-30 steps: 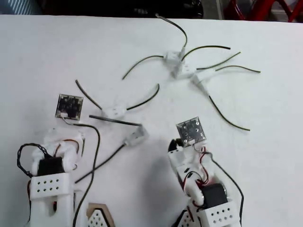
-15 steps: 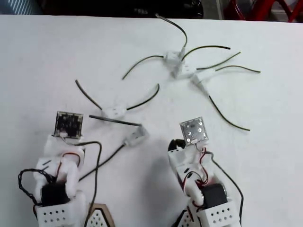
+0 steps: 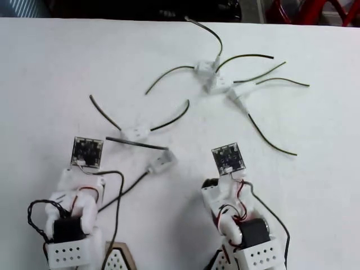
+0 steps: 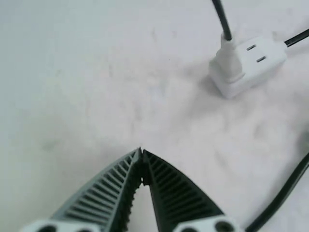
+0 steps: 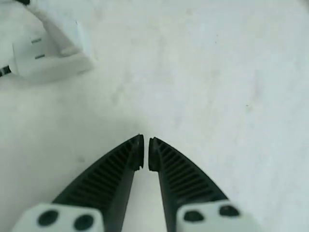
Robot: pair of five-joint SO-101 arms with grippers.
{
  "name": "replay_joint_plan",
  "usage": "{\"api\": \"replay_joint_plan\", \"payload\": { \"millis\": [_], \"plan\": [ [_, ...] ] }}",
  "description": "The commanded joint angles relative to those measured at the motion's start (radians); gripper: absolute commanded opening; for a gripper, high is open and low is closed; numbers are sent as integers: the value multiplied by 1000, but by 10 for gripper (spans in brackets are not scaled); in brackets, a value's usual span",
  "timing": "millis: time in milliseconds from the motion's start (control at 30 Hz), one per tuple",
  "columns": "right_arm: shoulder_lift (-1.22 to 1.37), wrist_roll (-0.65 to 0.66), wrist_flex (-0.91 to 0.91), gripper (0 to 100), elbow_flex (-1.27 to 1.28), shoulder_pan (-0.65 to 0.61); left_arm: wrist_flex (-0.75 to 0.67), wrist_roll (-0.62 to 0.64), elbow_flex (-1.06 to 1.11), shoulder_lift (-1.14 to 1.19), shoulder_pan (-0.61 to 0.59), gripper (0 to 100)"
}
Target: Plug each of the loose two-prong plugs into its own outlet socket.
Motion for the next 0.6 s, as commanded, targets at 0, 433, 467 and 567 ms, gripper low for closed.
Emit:
{"api": "replay_joint_plan", "payload": {
  "millis": [0, 433, 467, 567],
  "plan": [
    [-12, -6, 30, 17, 11, 13, 80, -12, -3, -10, 1, 24],
    [-13, -6, 111, 17, 11, 13, 212, -12, -3, -10, 1, 24],
    [-13, -5, 111, 17, 11, 13, 212, -12, -3, -10, 1, 24],
    [-13, -5, 111, 18, 11, 13, 212, -12, -3, -10, 1, 24]
  ]
}}
